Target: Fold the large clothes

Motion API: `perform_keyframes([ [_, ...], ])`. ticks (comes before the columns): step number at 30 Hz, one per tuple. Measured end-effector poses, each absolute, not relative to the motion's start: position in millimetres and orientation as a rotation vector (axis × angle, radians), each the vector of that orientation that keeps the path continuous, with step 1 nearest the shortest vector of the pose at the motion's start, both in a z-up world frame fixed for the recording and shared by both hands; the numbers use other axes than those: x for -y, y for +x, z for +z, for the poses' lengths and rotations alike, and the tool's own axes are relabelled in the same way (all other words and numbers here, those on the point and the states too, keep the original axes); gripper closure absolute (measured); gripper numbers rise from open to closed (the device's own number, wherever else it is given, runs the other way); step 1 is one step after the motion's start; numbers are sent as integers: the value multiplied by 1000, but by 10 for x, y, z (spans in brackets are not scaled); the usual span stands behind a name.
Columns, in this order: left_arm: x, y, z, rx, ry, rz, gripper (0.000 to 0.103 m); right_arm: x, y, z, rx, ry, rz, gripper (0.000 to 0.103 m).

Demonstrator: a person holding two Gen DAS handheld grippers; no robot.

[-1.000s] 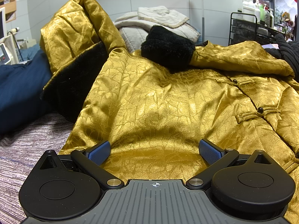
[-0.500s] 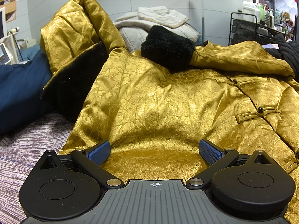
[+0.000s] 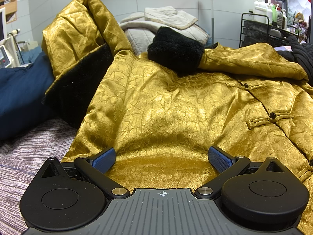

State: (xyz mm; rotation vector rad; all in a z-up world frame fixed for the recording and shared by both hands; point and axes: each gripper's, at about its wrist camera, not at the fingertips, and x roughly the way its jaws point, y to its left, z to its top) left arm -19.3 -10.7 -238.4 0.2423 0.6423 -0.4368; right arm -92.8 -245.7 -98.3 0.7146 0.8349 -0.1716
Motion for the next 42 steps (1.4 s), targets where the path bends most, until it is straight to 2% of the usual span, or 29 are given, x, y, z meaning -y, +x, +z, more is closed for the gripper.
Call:
perform_keyframes([
  [9, 107, -192, -2383, -642, 242, -437, 0, 2592, -915, -970, -839, 766, -244, 1],
  [16, 106, -192, -2382, -642, 242, -437, 0, 2667, -938, -550, -618, 762, -318, 1],
  [23, 105, -191, -2380, -642, 242, -436, 0, 2335, -707, -309, -723, 399, -136, 1],
  [29, 106, -192, -2380, -642, 242, -436, 0, 2030, -990, -652, -887, 166, -101, 1],
  [35, 105, -191, -2380, -642, 242, -436, 0, 2303, -1035, -1001, -925, 477, -217, 1],
  [42, 108, -190, -2382, -641, 240, -438, 0, 2461, -744, -1162, -878, 568, -305, 1],
])
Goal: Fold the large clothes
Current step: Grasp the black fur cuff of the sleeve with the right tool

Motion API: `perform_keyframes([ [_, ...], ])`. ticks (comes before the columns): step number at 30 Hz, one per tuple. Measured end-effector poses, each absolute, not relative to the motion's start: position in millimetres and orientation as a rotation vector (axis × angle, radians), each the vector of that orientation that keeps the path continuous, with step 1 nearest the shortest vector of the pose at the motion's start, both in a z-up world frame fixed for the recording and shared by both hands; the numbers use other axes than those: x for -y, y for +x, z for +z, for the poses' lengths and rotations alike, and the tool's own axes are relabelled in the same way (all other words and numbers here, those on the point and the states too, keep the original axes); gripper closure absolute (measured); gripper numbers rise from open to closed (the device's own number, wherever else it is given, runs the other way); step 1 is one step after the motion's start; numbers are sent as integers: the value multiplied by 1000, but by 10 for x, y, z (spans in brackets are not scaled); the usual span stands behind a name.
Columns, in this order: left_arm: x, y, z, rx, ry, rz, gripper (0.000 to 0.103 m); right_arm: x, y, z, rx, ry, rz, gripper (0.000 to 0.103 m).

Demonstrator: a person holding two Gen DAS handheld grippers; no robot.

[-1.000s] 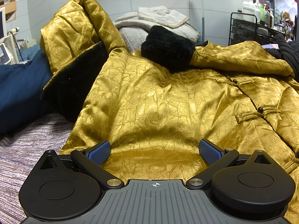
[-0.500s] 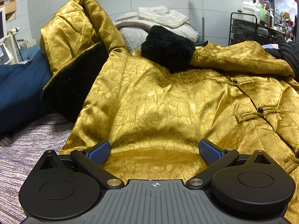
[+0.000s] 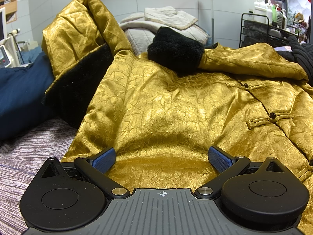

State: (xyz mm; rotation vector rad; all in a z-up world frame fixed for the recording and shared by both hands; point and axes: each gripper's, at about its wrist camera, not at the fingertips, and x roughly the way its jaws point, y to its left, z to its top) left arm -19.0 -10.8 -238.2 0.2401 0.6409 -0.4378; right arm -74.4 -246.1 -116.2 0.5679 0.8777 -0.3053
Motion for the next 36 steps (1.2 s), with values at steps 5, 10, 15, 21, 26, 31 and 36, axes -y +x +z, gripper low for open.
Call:
perform_keyframes([
  [5, 77, -161, -2344, -676, 232, -461, 0, 2370, -533, -1238, -883, 539, -294, 1],
  [10, 121, -189, -2151, -793, 330, -469, 0, 2266, -430, -1249, -897, 468, -248, 1],
  [15, 100, -165, -1730, -941, 403, -316, 0, 2167, -260, -1146, -888, 273, -207, 1],
  [21, -120, -49, -1088, -853, 422, -261, 0, 1989, 536, -912, -823, 35, -57, 1],
  [26, -220, 112, -879, -876, 522, -174, 0, 1662, 1397, -1092, -823, -189, 7, 1],
  [31, -385, -12, -869, -896, 561, -86, 0, 1289, 1843, -1582, -844, -516, 16, 23],
  [36, -459, -56, -888, -962, 492, -88, 0, 1328, 1973, -1658, -844, -616, 17, 84],
])
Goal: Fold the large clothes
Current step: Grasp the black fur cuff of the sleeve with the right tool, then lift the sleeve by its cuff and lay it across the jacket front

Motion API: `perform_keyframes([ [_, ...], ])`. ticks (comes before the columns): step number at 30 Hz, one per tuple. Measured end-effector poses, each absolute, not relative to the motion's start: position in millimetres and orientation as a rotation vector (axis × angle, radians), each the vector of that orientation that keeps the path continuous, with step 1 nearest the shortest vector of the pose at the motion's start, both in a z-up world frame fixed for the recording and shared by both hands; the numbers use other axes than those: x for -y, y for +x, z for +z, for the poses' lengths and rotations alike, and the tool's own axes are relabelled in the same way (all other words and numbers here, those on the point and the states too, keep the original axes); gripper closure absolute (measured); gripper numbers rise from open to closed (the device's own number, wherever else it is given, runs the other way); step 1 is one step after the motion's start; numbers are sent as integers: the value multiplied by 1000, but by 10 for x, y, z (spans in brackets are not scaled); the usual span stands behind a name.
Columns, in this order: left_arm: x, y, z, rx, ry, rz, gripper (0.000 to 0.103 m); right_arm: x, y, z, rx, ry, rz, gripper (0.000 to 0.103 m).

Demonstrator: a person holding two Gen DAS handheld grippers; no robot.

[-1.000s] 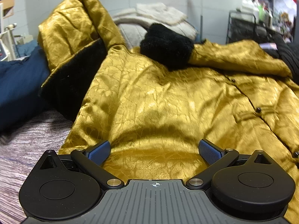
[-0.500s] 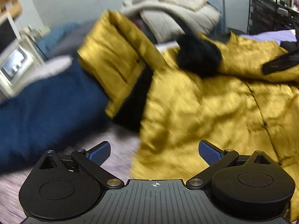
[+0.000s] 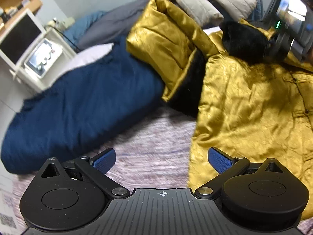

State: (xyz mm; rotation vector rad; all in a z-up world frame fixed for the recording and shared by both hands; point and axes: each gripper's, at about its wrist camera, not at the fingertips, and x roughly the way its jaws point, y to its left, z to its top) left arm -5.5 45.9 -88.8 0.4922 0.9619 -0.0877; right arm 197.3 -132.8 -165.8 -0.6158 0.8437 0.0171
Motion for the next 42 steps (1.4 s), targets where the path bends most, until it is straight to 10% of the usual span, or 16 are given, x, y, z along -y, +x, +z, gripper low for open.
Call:
perform_keyframes([
  [15, 272, 195, -681, -868, 344, -291, 0, 3967, -137, 587, -310, 239, -511, 89],
  [27, -120, 220, -683, -902, 291, -160, 0, 4746, -895, 230, -209, 644, -733, 91],
  [37, -605, 131, -756, -950, 245, -29, 0, 3435, 564, 284, -387, 211, -245, 90],
  [40, -641, 93, -751, -949, 236, -19, 0, 2675, 1050, -37, -502, 68, -74, 81],
  [42, -646, 79, -749, -948, 240, -10, 0, 2211, 1244, -330, -572, -27, -15, 51],
])
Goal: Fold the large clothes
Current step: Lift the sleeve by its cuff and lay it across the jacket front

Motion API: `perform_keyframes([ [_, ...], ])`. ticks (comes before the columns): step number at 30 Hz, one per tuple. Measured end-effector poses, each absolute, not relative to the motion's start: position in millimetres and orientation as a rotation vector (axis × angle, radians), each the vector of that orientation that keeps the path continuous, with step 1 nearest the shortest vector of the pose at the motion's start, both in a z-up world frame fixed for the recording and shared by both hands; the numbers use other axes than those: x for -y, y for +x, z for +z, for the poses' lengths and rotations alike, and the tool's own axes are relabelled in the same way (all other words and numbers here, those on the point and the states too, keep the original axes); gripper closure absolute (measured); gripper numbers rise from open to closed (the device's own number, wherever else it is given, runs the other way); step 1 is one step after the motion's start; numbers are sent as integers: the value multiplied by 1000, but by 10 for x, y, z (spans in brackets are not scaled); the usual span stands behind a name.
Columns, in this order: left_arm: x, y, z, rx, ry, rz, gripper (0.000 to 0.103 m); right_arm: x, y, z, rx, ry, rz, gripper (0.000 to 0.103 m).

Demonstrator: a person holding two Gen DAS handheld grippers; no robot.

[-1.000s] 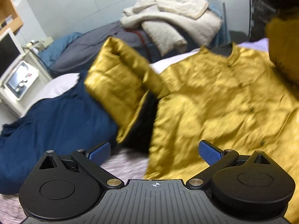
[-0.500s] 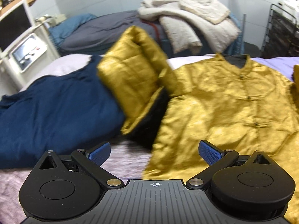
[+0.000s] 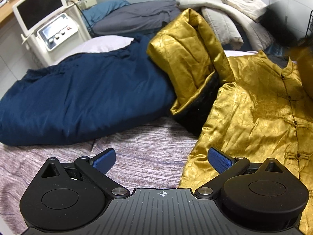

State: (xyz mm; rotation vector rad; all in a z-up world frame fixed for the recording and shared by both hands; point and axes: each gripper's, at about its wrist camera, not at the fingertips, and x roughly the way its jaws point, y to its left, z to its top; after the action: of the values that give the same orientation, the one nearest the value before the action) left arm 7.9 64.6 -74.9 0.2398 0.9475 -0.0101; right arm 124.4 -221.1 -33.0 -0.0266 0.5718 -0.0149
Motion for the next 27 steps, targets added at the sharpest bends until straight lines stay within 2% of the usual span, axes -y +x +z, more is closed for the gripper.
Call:
perform_keyframes([
  [1, -644, 72, -752, -948, 240, -9, 0, 2010, 1298, -488, -593, -72, -2, 31],
  [2, -642, 73, -756, -951, 239, -7, 0, 1843, 1335, -648, -617, -117, 15, 20],
  [5, -623, 113, -763, -948, 249, -22, 0, 1472, 1363, -1060, -738, -242, 26, 23],
  [10, -445, 233, -754, -921, 289, -92, 0, 1496, 1086, -1163, -757, -249, 25, 22],
  [13, -241, 324, -741, -909, 311, -142, 0, 1895, 1018, -1182, -765, -193, -64, 21],
  [18, 5, 399, -695, -917, 281, -204, 0, 2835, 962, -1349, -785, 112, -264, 20],
  [21, 38, 377, -693, -922, 273, -209, 0, 3288, 941, -1671, -901, 221, -346, 20],
  [23, 11, 363, -722, -934, 285, -198, 0, 3406, 911, -1920, -976, 222, -334, 19],
  [27, -155, 362, -802, -956, 310, -141, 0, 3248, 849, -1929, -953, 120, -314, 11],
])
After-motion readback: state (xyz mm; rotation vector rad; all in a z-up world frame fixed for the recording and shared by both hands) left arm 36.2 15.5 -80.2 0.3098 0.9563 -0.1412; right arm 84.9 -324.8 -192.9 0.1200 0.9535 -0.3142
